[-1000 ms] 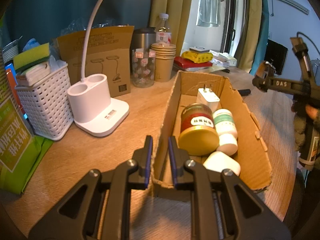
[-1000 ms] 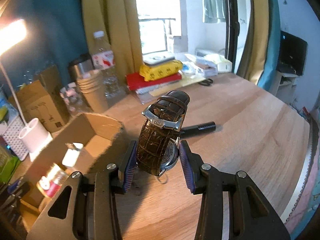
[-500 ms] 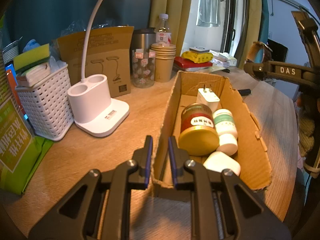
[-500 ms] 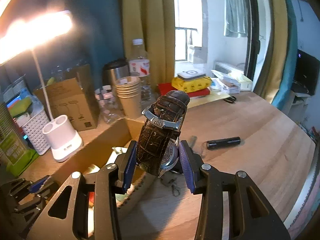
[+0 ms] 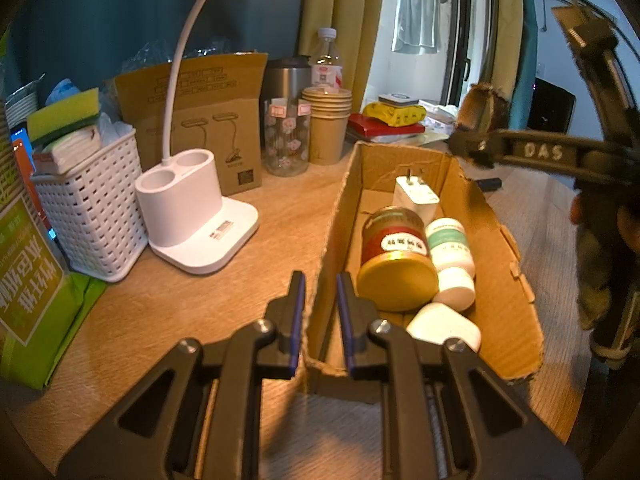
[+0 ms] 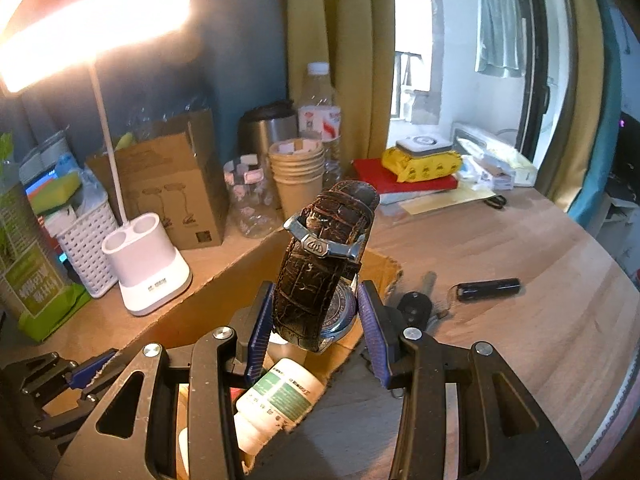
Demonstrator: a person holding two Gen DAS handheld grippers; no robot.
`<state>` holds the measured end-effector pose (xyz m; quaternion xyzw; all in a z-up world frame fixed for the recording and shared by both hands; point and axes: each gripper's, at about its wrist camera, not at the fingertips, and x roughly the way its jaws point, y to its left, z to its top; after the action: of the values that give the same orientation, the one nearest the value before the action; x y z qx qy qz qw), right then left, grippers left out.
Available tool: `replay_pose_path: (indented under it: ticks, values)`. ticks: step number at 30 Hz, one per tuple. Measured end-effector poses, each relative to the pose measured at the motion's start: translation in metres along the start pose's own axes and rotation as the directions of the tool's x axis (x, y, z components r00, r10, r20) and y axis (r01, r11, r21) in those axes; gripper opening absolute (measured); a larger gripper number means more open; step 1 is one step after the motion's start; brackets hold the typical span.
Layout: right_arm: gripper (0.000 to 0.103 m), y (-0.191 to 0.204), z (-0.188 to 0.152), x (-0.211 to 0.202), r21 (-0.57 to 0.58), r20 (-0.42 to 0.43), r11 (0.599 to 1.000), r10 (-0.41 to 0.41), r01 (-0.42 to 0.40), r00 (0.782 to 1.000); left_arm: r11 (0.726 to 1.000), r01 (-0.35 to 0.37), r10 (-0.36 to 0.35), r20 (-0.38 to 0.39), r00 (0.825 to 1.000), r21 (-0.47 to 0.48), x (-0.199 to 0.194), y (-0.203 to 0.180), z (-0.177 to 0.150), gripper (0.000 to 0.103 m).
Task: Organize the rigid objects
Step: 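Carry the watch with the right gripper over the box and lower it, then open the right gripper to release the watch inside the box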
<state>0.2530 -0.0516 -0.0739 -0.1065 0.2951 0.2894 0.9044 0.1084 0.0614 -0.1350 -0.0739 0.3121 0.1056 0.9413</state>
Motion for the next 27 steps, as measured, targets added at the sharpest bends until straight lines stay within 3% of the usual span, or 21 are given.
replay_pose_path:
  ticks: [13,27]
  values:
    - [0.044,0.003,-0.011,0.031,-0.016,-0.072,1.000,-0.022,0.021,0.997,1.000,0.000,0.000,0.000,1.000,0.001,0.000,0.000,0.000,0.017]
    - [0.049,0.006,-0.013,0.031,-0.044,-0.083,0.999,-0.032,0.029,0.996,1.000,-0.001,0.001,0.001,1.000,0.004,-0.001,-0.002,0.000,0.017]
